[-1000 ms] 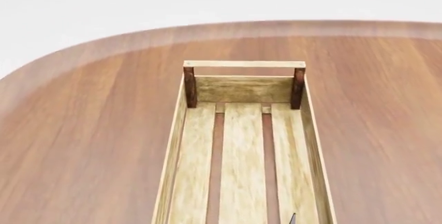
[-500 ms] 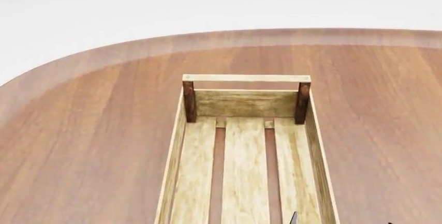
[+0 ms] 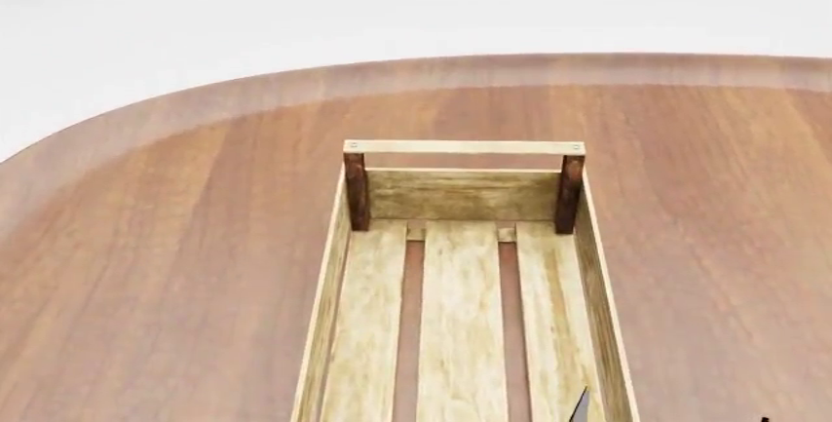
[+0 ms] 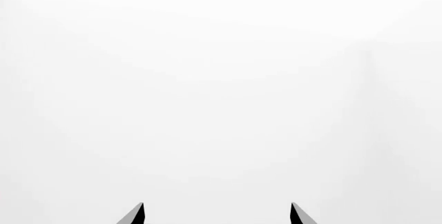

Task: Pick up the cream cheese and put it in the tray.

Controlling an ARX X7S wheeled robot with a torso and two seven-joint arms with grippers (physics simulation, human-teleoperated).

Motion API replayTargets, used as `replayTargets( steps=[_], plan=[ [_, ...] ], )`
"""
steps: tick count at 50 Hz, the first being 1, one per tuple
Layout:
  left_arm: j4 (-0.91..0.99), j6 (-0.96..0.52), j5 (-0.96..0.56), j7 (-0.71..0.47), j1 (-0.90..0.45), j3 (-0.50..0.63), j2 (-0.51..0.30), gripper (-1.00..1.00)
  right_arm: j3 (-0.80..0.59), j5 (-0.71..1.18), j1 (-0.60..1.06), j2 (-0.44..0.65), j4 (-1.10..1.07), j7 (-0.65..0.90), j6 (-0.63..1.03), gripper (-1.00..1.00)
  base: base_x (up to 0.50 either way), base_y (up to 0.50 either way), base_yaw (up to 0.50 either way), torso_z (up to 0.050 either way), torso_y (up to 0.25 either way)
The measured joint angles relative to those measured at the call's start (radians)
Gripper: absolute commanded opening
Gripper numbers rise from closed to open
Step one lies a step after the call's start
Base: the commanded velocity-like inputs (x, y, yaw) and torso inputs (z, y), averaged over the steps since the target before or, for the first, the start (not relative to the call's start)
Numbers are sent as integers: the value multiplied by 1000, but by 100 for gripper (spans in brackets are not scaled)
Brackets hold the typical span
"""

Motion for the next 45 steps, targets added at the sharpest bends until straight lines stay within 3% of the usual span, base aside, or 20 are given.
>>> replayTargets(
  steps=[45],
  plan=[
    [-9,-10,1,-18,-8,5,-13,100,255,110,109,-124,-36,293,433,100,0,0,0,0,0]
  ],
)
